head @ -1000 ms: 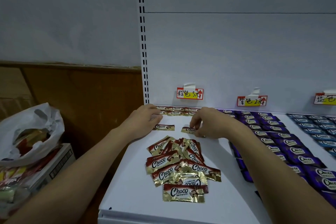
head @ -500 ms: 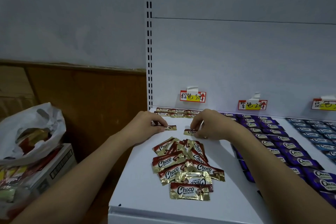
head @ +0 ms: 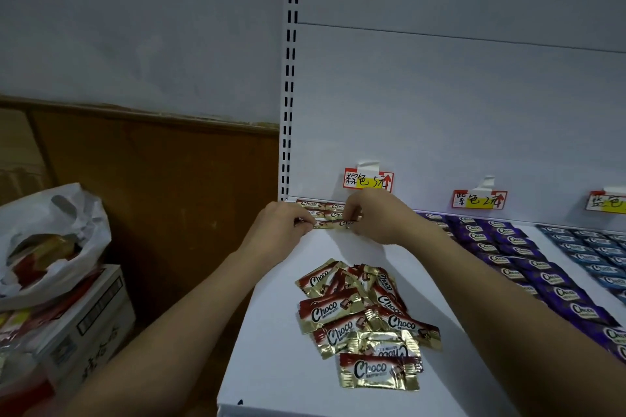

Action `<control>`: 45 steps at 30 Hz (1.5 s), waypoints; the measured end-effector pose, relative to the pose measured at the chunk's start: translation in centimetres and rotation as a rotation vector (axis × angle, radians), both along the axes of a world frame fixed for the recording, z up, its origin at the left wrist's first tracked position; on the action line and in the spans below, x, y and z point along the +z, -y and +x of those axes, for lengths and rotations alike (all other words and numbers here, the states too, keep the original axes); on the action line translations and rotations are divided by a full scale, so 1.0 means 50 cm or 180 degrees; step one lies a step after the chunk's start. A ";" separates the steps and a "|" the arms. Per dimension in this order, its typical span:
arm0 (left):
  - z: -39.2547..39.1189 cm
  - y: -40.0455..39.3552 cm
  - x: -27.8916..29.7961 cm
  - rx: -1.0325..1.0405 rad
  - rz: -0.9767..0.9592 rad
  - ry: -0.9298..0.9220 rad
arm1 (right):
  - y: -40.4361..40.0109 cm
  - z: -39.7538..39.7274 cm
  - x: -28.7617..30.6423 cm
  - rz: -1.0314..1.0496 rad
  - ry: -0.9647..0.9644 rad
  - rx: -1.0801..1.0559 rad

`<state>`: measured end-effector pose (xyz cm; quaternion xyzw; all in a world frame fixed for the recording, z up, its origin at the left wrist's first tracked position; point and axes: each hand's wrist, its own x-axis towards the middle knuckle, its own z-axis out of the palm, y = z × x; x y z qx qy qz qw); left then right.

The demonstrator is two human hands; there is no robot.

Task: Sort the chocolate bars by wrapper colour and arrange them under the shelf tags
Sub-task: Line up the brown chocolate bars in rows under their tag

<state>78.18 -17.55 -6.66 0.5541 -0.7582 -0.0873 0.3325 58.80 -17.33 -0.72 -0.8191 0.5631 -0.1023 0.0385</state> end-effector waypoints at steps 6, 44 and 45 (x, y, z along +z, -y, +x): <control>0.001 0.002 -0.007 0.0109 -0.0076 -0.0005 | 0.023 0.009 -0.022 -0.0170 0.0036 -0.0125; -0.055 -0.192 0.034 -0.0642 0.0758 -0.0856 | -0.127 -0.075 0.000 0.1034 0.0968 0.0446; -0.055 -0.192 0.034 -0.0654 0.0776 -0.0833 | -0.128 -0.076 0.001 0.1006 0.1125 0.0473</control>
